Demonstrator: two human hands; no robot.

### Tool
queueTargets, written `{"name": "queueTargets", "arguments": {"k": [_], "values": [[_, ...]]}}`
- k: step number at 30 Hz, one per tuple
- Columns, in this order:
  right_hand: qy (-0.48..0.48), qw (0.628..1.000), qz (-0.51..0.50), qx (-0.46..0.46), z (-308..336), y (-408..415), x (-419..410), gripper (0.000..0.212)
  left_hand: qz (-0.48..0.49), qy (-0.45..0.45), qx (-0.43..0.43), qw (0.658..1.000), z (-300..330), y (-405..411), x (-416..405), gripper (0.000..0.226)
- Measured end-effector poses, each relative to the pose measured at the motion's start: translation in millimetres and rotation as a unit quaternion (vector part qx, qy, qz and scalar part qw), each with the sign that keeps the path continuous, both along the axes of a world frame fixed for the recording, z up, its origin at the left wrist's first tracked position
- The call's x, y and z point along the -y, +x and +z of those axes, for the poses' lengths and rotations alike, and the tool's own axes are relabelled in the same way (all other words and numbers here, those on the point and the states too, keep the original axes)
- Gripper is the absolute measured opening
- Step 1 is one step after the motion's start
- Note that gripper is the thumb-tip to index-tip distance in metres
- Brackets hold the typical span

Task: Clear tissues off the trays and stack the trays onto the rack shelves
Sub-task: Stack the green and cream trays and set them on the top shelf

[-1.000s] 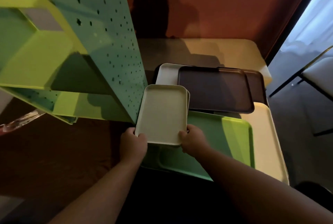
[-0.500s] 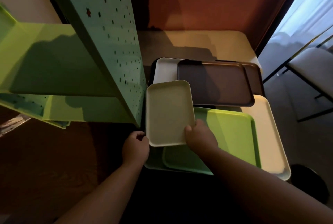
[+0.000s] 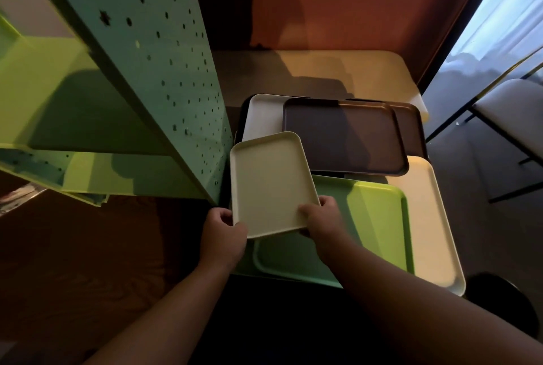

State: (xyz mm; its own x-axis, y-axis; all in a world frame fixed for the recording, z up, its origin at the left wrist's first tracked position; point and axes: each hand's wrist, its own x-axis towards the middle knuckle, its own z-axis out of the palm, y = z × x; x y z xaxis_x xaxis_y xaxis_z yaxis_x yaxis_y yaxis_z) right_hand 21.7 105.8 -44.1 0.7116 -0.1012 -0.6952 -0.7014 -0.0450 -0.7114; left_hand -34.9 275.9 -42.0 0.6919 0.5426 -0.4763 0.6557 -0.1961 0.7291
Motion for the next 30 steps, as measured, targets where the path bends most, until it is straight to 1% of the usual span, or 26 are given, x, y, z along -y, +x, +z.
{"name": "queueTargets", "arguments": {"k": [3, 5, 7, 9, 11, 13, 14, 15, 18, 20, 24, 26, 28, 29, 30], "values": [[0.013, 0.999, 0.016, 0.036, 9.2, 5.2, 28.8, 0.024, 0.005, -0.076, 0.018, 0.997, 3.3, 1.5, 11.1, 0.039], [0.017, 0.997, 0.067, 0.035, 15.8, 12.8, 59.1, 0.022, 0.047, -0.117, 0.033, 0.991, 8.0, 6.7, 17.7, 0.051], [0.036, 0.992, 0.120, 0.022, 24.4, 21.3, 91.4, 0.022, 0.080, -0.111, 0.059, 0.989, 15.2, 13.7, 22.6, 0.061], [0.053, 0.986, 0.158, 0.013, 32.8, 28.7, 121.6, 0.022, 0.061, -0.070, 0.064, 0.994, 20.7, 20.7, 27.4, 0.065], [0.060, 0.981, 0.185, 0.007, 39.7, 34.3, 145.3, 0.018, 0.012, -0.044, 0.052, 0.998, 22.2, 24.9, 34.8, 0.056], [0.052, 0.980, 0.191, 0.003, 41.5, 38.2, 161.1, 0.013, -0.035, -0.043, 0.051, 0.997, 19.9, 25.6, 47.0, 0.032], [0.034, 0.983, 0.180, 0.005, 40.0, 39.7, 165.4, 0.012, -0.047, -0.042, 0.052, 0.997, 17.9, 24.2, 54.1, 0.022], [0.006, 0.987, 0.162, 0.009, 36.3, 41.1, 168.4, 0.012, -0.052, -0.040, 0.057, 0.996, 14.8, 22.4, 60.9, 0.020], [-0.086, 0.988, 0.125, 0.029, 24.5, 41.5, 172.7, 0.012, -0.054, -0.019, 0.048, 0.997, 7.9, 13.8, 80.3, 0.026], [-0.123, 0.985, 0.116, 0.039, 15.8, 39.1, 173.6, 0.021, -0.051, -0.010, 0.025, 0.998, -0.7, 10.6, 85.7, 0.029], [-0.179, 0.970, 0.149, 0.071, 11.3, 29.8, 168.6, 0.030, -0.058, 0.013, -0.031, 0.998, -7.7, 15.1, 85.0, 0.046], [-0.207, 0.958, 0.172, 0.100, 12.9, 25.6, 164.6, 0.036, -0.075, 0.024, -0.053, 0.995, -7.5, 18.5, 82.9, 0.044], [-0.240, 0.942, 0.192, 0.133, 14.7, 23.2, 161.3, 0.047, -0.119, 0.050, -0.067, 0.989, -5.1, 21.8, 81.7, 0.034], [-0.263, 0.933, 0.200, 0.145, 14.0, 22.0, 161.0, 0.051, -0.144, 0.068, -0.074, 0.984, -4.6, 23.0, 80.7, 0.033], [-0.294, 0.921, 0.207, 0.150, 14.5, 20.3, 161.2, 0.054, -0.168, 0.095, -0.085, 0.978, -4.5, 23.9, 79.3, 0.036]]}}
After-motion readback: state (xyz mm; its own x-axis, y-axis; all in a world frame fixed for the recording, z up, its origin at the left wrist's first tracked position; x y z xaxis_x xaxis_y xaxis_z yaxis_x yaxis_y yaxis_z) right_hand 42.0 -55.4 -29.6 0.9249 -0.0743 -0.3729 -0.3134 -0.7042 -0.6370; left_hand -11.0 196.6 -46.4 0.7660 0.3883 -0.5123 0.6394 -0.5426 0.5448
